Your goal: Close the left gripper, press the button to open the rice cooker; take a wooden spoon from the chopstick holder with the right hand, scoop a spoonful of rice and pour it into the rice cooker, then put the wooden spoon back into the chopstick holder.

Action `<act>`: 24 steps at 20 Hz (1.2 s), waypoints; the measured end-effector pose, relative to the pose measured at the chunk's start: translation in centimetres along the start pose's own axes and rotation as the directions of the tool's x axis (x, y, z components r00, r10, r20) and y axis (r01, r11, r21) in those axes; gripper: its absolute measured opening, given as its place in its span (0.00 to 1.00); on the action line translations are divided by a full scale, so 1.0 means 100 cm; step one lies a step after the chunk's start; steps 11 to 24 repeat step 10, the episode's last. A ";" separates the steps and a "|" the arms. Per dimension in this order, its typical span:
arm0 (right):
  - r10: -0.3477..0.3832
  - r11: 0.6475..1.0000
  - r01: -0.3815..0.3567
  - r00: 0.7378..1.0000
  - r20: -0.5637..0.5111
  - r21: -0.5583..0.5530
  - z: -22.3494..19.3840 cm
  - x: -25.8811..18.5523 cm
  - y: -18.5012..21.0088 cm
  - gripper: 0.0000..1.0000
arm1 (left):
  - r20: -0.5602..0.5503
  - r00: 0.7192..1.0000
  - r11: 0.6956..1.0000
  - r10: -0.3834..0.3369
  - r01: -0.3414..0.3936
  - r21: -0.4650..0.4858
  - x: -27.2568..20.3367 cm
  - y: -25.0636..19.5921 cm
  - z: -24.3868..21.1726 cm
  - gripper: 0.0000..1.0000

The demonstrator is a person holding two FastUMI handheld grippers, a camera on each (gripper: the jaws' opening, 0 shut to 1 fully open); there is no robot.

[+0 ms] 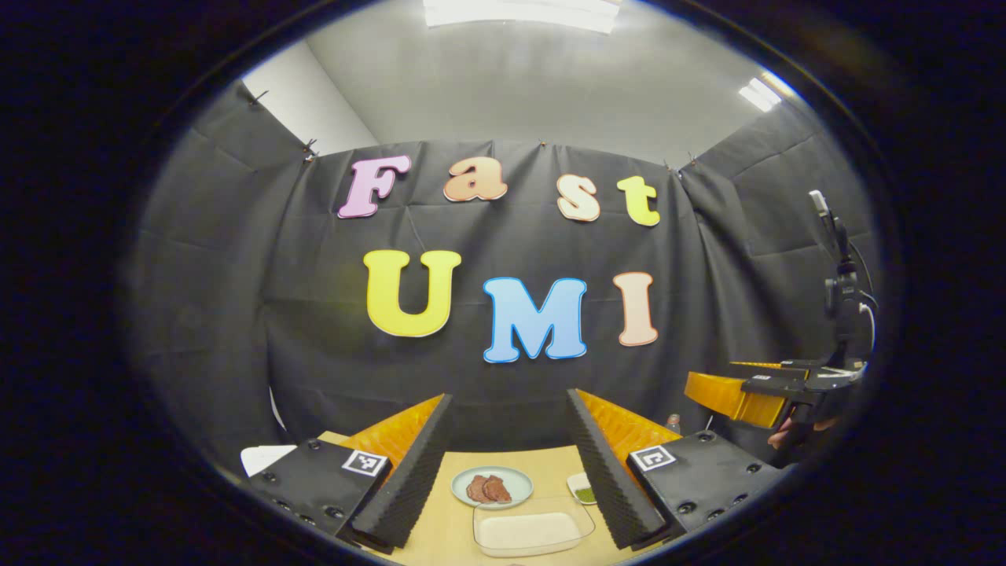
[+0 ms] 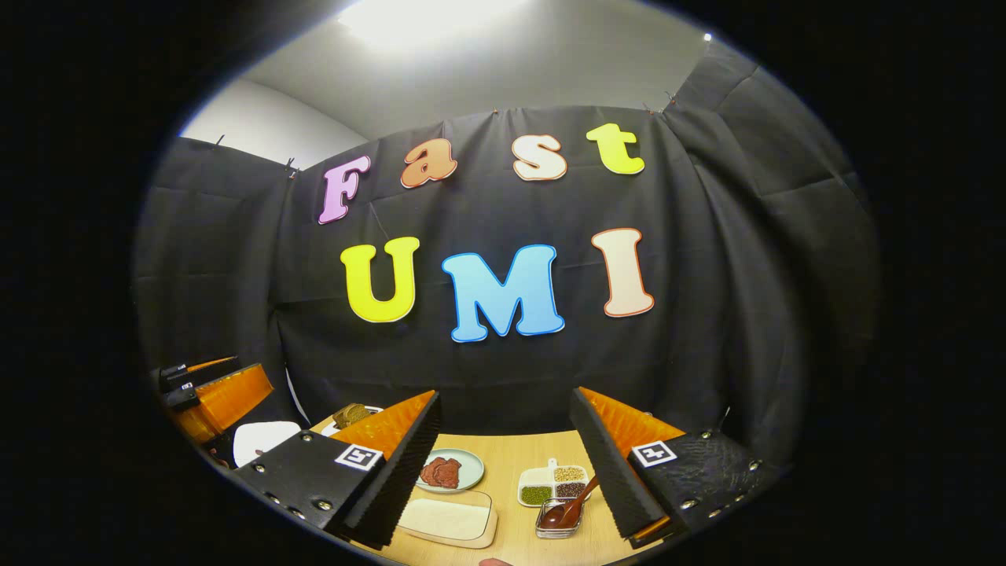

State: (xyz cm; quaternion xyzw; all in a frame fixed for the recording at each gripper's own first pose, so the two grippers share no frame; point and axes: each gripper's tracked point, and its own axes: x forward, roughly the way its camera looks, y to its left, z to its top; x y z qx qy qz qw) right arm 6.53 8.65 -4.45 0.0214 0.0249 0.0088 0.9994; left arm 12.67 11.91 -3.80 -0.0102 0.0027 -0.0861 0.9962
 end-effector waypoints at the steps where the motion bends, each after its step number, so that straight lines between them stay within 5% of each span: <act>1: -0.002 1.000 0.002 1.000 -0.001 -0.001 0.000 0.001 0.000 0.99 | -0.002 1.000 1.000 0.004 -0.004 -0.001 -0.001 0.002 0.000 0.95; 24: -0.001 1.000 0.001 1.000 -0.008 -0.009 0.000 0.004 0.008 0.99 | -0.022 0.999 0.998 0.030 -0.032 -0.055 -0.001 0.029 -0.005 0.96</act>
